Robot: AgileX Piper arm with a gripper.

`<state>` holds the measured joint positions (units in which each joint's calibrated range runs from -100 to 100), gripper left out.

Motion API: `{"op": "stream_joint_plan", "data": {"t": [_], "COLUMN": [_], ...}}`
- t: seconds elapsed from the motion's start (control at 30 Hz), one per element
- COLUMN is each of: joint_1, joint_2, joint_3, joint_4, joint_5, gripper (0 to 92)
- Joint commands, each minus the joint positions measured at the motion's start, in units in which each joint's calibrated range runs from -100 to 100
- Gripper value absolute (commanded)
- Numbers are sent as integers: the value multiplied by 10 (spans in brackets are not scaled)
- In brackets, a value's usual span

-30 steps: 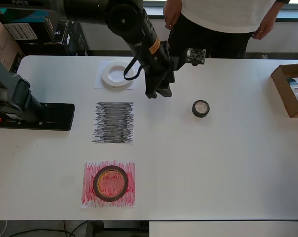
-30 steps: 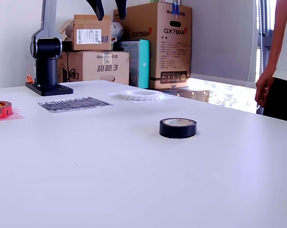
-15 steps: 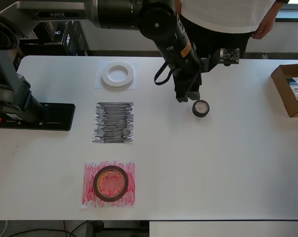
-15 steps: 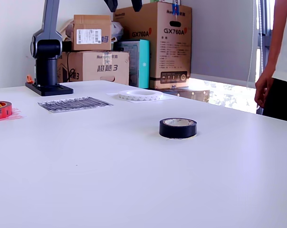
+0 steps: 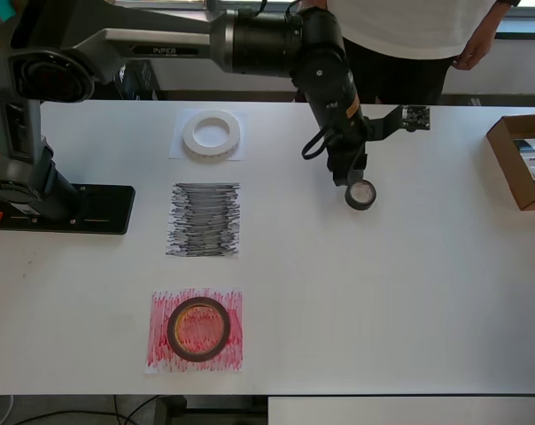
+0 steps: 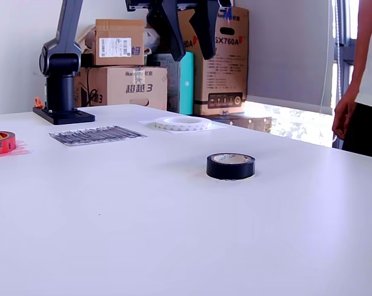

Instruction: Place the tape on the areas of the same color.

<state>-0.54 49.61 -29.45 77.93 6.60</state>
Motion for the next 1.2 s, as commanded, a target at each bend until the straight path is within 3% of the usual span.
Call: {"op": "stream_joint_plan", "data": {"t": [0.0, 1.17], "joint_1": [5, 5], "joint_2": [49, 201], "joint_3": [-34, -129], "joint_4": [0, -7], "joint_5": [18, 149], "gripper": [520, 520]}}
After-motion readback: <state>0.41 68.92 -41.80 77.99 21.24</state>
